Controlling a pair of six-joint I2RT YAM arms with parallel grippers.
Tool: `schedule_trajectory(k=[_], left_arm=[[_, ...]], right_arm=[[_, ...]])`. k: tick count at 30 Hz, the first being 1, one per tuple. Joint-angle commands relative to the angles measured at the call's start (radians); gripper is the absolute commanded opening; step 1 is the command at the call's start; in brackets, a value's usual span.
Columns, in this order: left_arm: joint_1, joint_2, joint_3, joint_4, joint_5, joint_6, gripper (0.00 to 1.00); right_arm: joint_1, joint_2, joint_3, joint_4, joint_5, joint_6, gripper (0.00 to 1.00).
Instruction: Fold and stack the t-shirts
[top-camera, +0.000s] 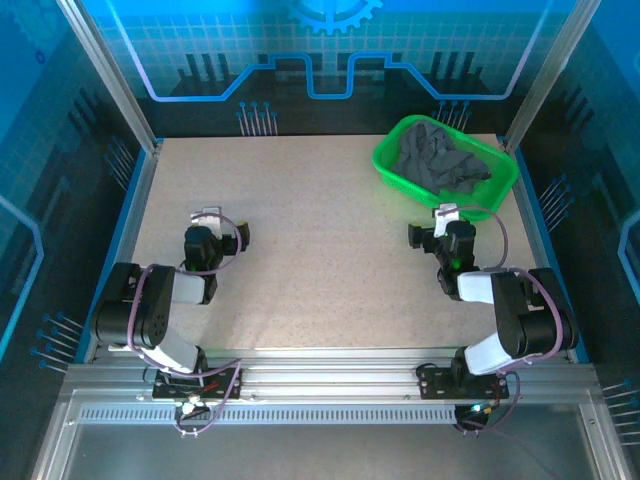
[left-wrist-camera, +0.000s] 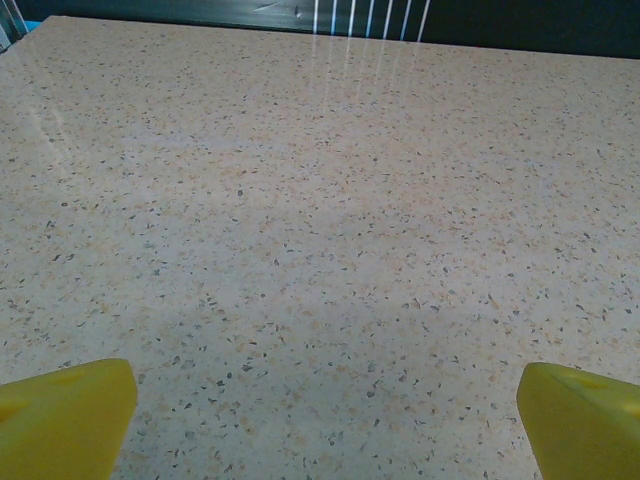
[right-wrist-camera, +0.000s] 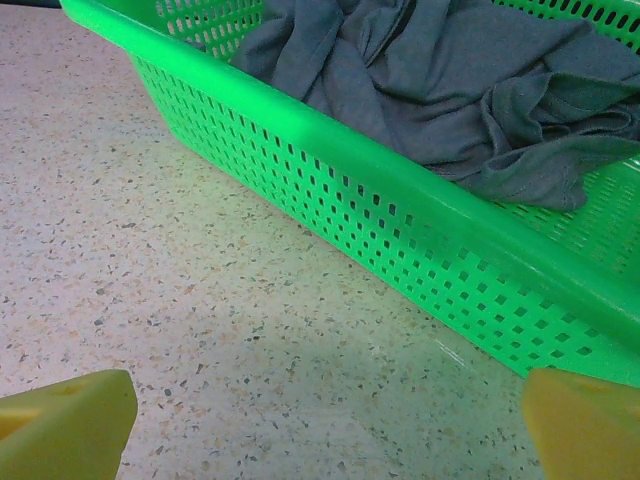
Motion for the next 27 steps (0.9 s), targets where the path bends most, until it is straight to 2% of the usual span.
schedule_trajectory(k=[1, 5, 7, 9, 11, 12, 14, 16, 17, 18, 19, 20, 21, 22, 23, 24, 27], left_arm=[[-0.003, -0.013, 0.022, -0.002, 0.029, 0.019, 0.99], [-0.002, -0.014, 0.018, 0.001, 0.022, 0.018, 0.99], [-0.003, -0.016, -0.01, 0.052, -0.016, 0.005, 0.99], [-0.009, -0.037, -0.051, 0.114, -0.068, -0.004, 0.99], [-0.029, -0.09, -0.071, 0.107, -0.106, 0.012, 0.99], [-0.047, -0.131, -0.07, 0.071, -0.136, 0.024, 0.99], [-0.109, -0.276, -0.022, -0.112, -0.219, 0.069, 0.99], [-0.169, -0.407, 0.06, -0.232, -0.293, 0.063, 0.99], [-0.204, -0.456, 0.134, -0.314, -0.373, 0.027, 0.99], [-0.214, -0.485, 0.221, -0.437, -0.423, -0.07, 0.99], [-0.208, -0.517, 0.336, -0.685, -0.417, -0.25, 0.99], [-0.2, -0.534, 0.453, -0.907, -0.402, -0.419, 0.99], [-0.177, -0.526, 0.504, -0.945, -0.364, -0.494, 0.99], [-0.128, -0.5, 0.553, -0.956, -0.225, -0.553, 0.99], [-0.083, -0.464, 0.616, -0.981, -0.072, -0.611, 0.99], [-0.069, -0.424, 0.681, -1.031, 0.002, -0.646, 0.99], [-0.103, -0.305, 0.902, -1.198, 0.137, -0.645, 0.99]], right_arm=[[0.001, -0.005, 0.002, 0.021, 0.018, 0.008, 1.0], [-0.005, -0.005, -0.001, 0.024, 0.005, 0.01, 1.0], [-0.007, -0.014, 0.0, 0.014, -0.003, 0.009, 1.0], [-0.003, -0.038, 0.001, -0.007, 0.035, 0.019, 1.0], [0.008, -0.083, 0.008, -0.051, 0.076, 0.021, 1.0], [0.022, -0.129, 0.035, -0.13, 0.113, 0.017, 1.0], [0.061, -0.247, 0.145, -0.358, 0.181, 0.024, 1.0], [0.081, -0.33, 0.328, -0.642, 0.21, 0.145, 1.0], [0.075, -0.338, 0.466, -0.816, 0.163, 0.243, 1.0], [0.055, -0.322, 0.586, -0.959, 0.075, 0.309, 1.0], [0.039, -0.284, 0.715, -1.11, 0.023, 0.397, 1.0], [0.031, -0.236, 0.803, -1.211, 0.047, 0.49, 1.0], [0.004, -0.191, 0.855, -1.218, -0.039, 0.481, 1.0], [-0.018, -0.131, 0.92, -1.227, -0.103, 0.473, 0.95], [-0.025, -0.069, 0.997, -1.271, -0.087, 0.489, 0.92], [-0.029, -0.013, 1.058, -1.304, -0.069, 0.498, 0.91], [-0.047, 0.167, 1.248, -1.381, -0.017, 0.506, 0.91]])
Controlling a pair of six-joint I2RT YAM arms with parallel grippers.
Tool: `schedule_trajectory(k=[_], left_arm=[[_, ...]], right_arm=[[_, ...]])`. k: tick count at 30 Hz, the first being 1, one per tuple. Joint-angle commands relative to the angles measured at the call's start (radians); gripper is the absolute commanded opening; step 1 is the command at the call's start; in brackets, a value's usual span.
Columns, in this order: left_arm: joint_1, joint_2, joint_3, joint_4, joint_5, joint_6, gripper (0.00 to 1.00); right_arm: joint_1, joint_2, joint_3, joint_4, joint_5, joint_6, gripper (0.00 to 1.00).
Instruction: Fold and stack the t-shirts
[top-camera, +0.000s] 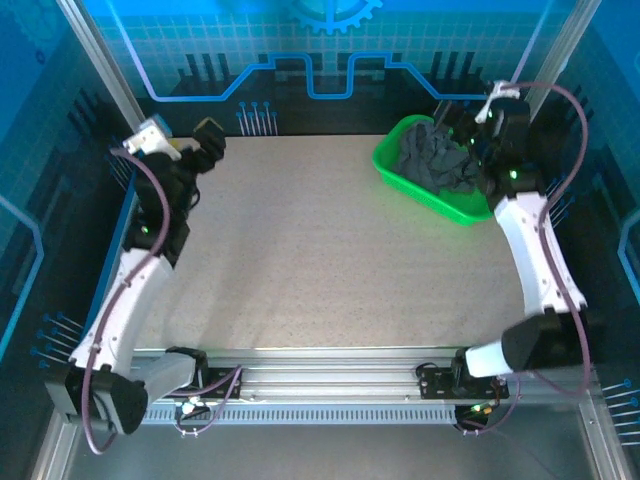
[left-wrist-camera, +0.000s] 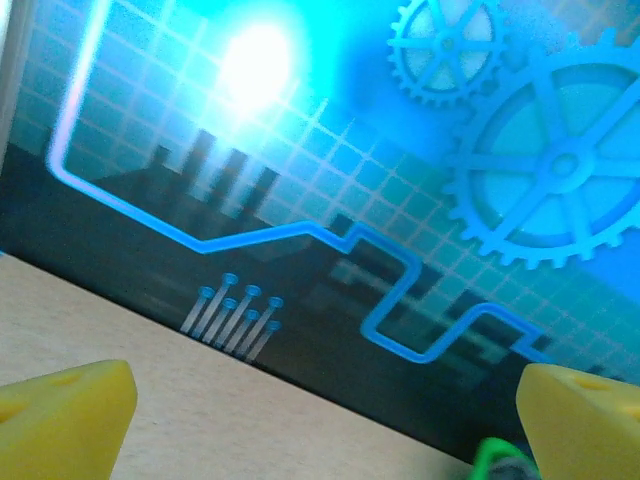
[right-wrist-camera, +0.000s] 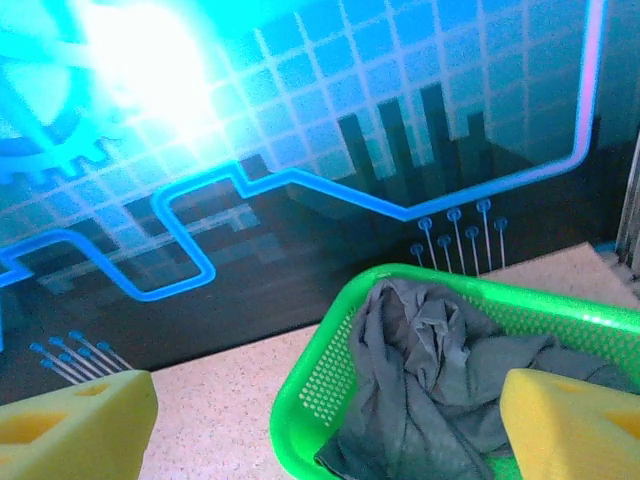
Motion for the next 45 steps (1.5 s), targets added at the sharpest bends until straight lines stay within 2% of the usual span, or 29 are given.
schedule_trajectory(k=[1, 5, 10, 14, 18, 20, 22, 25, 26, 31, 37, 40, 45], left_arm=[[-0.039, 0.131, 0.152, -0.354, 0.267, -0.144, 0.99], [-0.123, 0.176, 0.237, -0.423, 0.355, -0.155, 0.99], [-0.231, 0.14, 0.174, -0.409, 0.402, -0.221, 0.94], [-0.278, 0.075, 0.068, -0.352, 0.398, -0.326, 0.91], [-0.29, 0.02, 0.013, -0.33, 0.385, -0.367, 0.87], [-0.289, -0.001, 0.0, -0.337, 0.373, -0.369, 0.86], [-0.29, -0.016, -0.012, -0.344, 0.359, -0.376, 0.86], [-0.29, -0.028, -0.035, -0.342, 0.348, -0.388, 0.86], [-0.29, -0.027, -0.043, -0.34, 0.346, -0.393, 0.86], [-0.291, 0.001, -0.059, -0.325, 0.352, -0.405, 0.85], [-0.293, 0.055, -0.04, -0.308, 0.346, -0.407, 0.89], [-0.293, 0.083, -0.029, -0.299, 0.357, -0.41, 0.89], [-0.291, 0.107, -0.009, -0.314, 0.354, -0.386, 0.9]], right_arm=[[-0.028, 0.24, 0.13, -0.311, 0.004, 0.082, 0.91], [-0.069, 0.494, 0.383, -0.418, -0.028, 0.106, 0.91], [-0.092, 0.78, 0.641, -0.488, -0.067, 0.123, 0.91], [-0.108, 1.002, 0.815, -0.563, -0.107, 0.185, 0.9], [-0.13, 1.089, 0.834, -0.522, -0.174, 0.266, 0.78], [-0.137, 1.107, 0.834, -0.491, -0.201, 0.292, 0.65], [-0.138, 1.108, 0.835, -0.46, -0.219, 0.298, 0.46], [-0.134, 1.077, 0.825, -0.399, -0.259, 0.271, 0.09], [-0.127, 1.053, 0.818, -0.39, -0.253, 0.262, 0.02], [-0.083, 0.791, 0.624, -0.256, -0.192, 0.236, 0.0], [-0.036, 0.464, 0.434, -0.153, -0.107, 0.291, 0.0], [-0.012, 0.374, 0.476, -0.18, -0.089, 0.299, 0.0], [0.048, 0.299, 0.652, -0.259, -0.091, 0.276, 0.0]])
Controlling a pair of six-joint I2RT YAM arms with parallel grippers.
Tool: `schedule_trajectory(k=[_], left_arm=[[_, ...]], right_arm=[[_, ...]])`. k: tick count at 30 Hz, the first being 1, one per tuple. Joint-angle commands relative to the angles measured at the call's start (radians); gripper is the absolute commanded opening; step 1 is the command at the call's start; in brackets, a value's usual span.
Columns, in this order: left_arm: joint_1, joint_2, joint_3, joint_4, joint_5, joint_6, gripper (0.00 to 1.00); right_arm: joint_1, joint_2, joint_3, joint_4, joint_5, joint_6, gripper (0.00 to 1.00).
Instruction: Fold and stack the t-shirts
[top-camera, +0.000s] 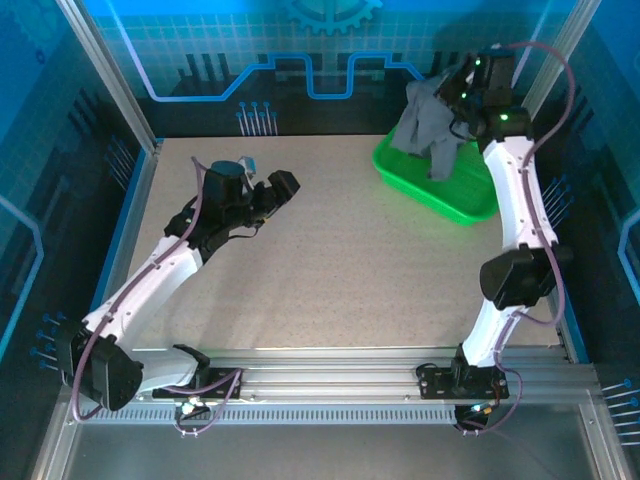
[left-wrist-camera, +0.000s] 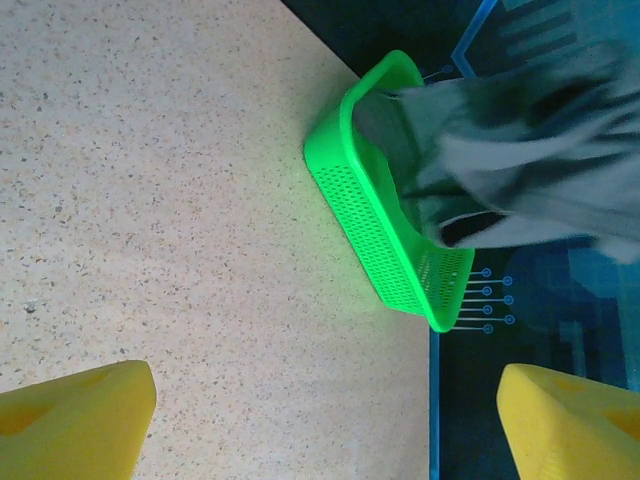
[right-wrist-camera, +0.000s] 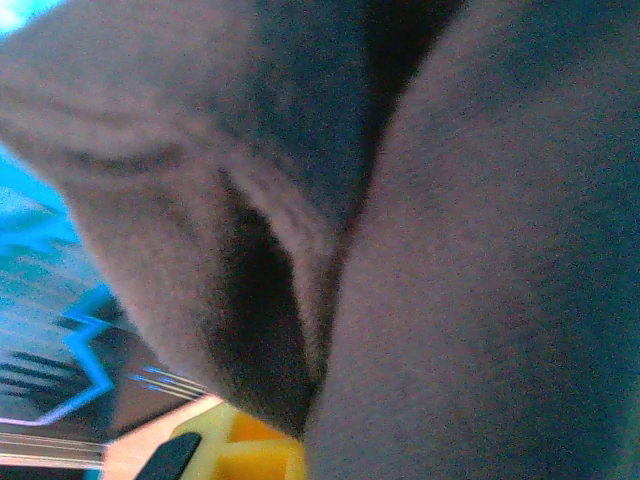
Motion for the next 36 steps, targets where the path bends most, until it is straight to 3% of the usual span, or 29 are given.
schedule_trajectory(k=[1, 7, 14, 15, 17, 19, 21, 25, 32, 36], left_arm=[[-0.005, 0.008, 0.042, 0.01, -0.006, 0.021, 0.9], [0.02, -0.017, 0.063, -0.102, -0.086, 0.047, 0.91], [0.101, -0.111, 0.072, -0.302, -0.22, 0.079, 0.91], [0.111, -0.13, 0.072, -0.329, -0.242, 0.087, 0.91], [0.125, -0.17, 0.071, -0.389, -0.3, 0.105, 0.91], [0.136, -0.209, 0.059, -0.424, -0.335, 0.119, 0.91], [0.143, -0.243, 0.035, -0.441, -0.332, 0.127, 0.91], [0.144, -0.275, -0.033, -0.471, -0.236, 0.099, 0.88], [0.132, -0.247, -0.261, -0.449, -0.029, -0.135, 0.84], [0.127, -0.183, -0.381, -0.346, 0.018, -0.282, 0.8]], right_arm=[[0.053, -0.037, 0.12, -0.03, 0.022, -0.002, 0.0], [0.262, -0.079, 0.225, -0.119, 0.114, -0.005, 0.0], [0.618, -0.061, -0.038, -0.072, 0.245, 0.152, 0.0], [0.657, -0.032, -0.065, -0.057, 0.24, 0.171, 0.03], [0.709, 0.083, -0.05, -0.061, 0.112, 0.214, 0.38], [0.731, 0.211, 0.045, -0.138, -0.02, 0.231, 0.54], [0.736, 0.297, 0.15, -0.216, -0.099, 0.202, 0.58], [0.707, 0.273, 0.114, -0.225, -0.115, 0.095, 0.73], [0.529, 0.153, -0.264, -0.21, -0.157, -0.052, 0.67], [0.464, 0.177, -0.357, -0.238, -0.124, -0.156, 0.64]])
